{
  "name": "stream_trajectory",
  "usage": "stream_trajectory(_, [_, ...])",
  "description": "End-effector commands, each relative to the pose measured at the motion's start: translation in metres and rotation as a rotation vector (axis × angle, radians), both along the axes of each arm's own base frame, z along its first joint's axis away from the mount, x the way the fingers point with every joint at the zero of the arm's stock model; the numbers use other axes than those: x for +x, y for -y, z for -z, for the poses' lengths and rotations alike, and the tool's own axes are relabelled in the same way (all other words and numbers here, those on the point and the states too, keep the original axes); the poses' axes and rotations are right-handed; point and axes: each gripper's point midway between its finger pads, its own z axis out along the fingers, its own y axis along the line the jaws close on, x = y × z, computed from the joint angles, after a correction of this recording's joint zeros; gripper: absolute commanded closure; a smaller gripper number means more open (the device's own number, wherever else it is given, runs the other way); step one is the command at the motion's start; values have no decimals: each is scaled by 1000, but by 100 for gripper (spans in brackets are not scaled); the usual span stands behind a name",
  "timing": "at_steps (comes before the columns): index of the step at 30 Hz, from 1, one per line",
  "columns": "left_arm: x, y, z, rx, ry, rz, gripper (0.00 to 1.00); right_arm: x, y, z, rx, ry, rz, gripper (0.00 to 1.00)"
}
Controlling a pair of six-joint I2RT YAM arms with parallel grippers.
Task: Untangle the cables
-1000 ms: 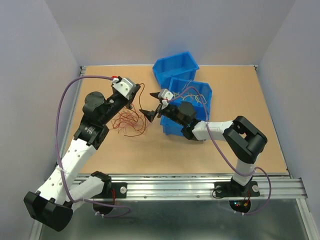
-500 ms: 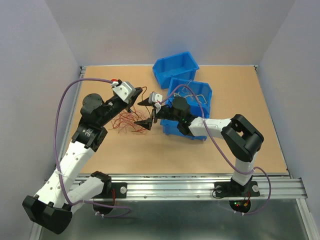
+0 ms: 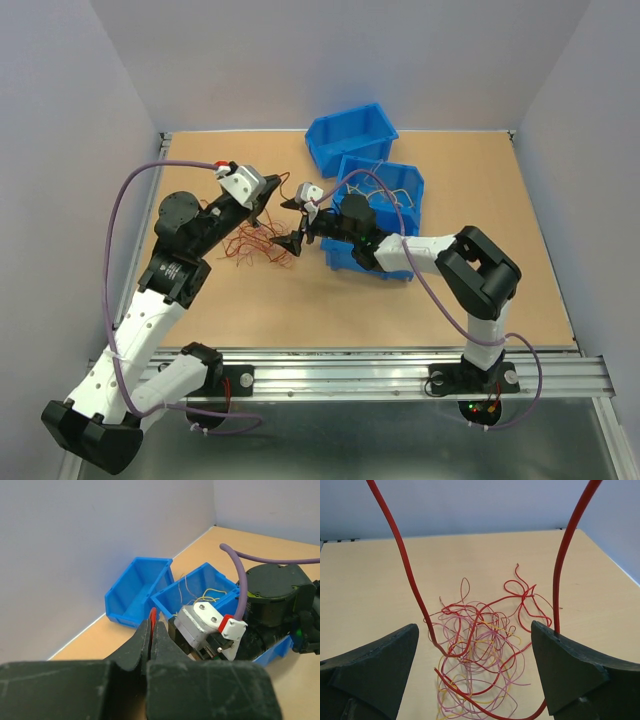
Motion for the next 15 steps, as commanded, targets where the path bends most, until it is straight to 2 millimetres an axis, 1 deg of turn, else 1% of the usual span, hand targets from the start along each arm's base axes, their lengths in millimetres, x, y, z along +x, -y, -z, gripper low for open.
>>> stream_trajectory(1, [5,-11,-22,-63,42,-74,100,0,4,-52,103,85,31,2])
stream_trajectory(4, [14,-17,-21,-85,25,-130,100,0,7,-57,120,86,44,2])
stream_trajectory(7, [22,-18,-14,-78,1,-149,100,-3,8,-57,119,84,39,2])
stream_trajectory(8, [23,-16,-12,-72,-2,-142,100,-4,9,-60,120,93,38,2])
stream_trajectory(11, [22,-13,-9,-55,-8,-122,100,-1,15,-58,115,90,77,1])
stream_trajectory(13, [19,-12,-10,-52,1,-113,100,3,20,-58,109,92,107,0])
stream_trajectory(15, [17,-11,-9,-41,8,-99,100,4,20,-55,94,83,107,0])
